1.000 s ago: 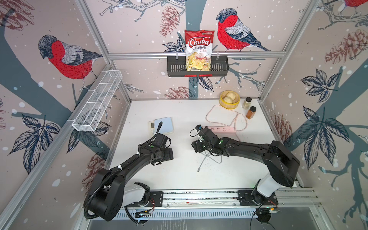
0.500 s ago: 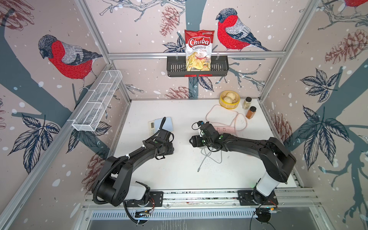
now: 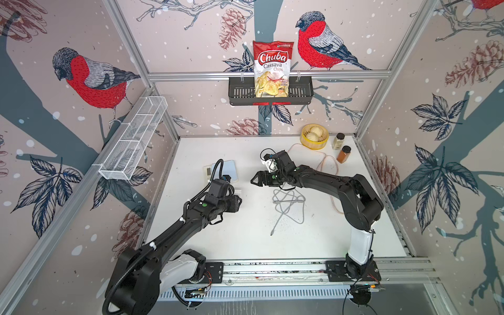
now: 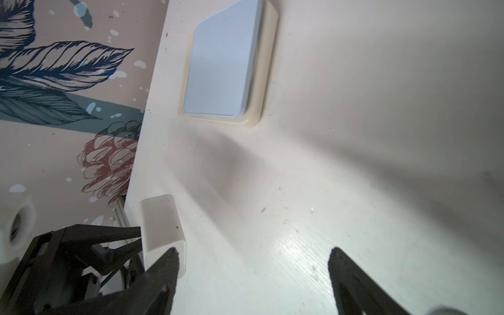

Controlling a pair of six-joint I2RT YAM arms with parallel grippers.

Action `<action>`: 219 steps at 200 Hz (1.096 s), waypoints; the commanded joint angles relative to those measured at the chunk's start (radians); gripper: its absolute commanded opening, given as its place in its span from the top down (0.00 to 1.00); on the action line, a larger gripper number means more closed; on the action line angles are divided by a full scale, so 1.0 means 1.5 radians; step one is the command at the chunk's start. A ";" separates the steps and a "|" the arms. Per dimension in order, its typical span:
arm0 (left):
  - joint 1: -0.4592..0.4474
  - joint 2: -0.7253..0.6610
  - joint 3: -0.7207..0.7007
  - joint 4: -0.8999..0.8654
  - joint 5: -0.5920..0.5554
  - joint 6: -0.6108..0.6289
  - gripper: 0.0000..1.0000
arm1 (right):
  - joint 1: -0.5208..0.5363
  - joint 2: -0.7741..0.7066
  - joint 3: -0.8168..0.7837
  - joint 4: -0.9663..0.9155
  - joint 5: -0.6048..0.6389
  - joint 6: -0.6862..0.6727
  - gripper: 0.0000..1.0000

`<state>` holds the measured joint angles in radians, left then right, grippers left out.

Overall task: Charge the electronic scale
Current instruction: Pick up the plug from the center of the board, then place the plug at the center of the board.

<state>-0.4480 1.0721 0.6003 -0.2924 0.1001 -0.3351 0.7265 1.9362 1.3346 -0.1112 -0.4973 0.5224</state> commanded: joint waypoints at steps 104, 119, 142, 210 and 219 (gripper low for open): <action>-0.018 -0.117 -0.035 0.122 0.059 0.121 0.72 | 0.067 0.064 0.150 -0.144 -0.176 -0.076 0.75; -0.018 -0.123 -0.042 0.115 0.044 0.115 0.58 | 0.065 0.059 0.157 -0.158 -0.139 -0.094 0.97; -0.018 -0.137 -0.036 0.075 -0.015 0.079 0.22 | 0.064 0.064 0.193 -0.195 0.008 -0.137 1.00; -0.017 -0.267 -0.107 -0.016 -0.144 -0.312 0.03 | 0.115 0.156 0.240 -0.096 0.428 -0.266 1.00; -0.017 -0.295 -0.133 -0.015 -0.147 -0.364 0.03 | 0.132 0.170 0.235 -0.079 0.466 -0.292 0.99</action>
<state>-0.4751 0.6987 0.4656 -0.2707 -0.0483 -0.5671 0.8768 2.1483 1.6886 -0.3317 -0.0521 0.2047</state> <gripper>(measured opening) 0.973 0.350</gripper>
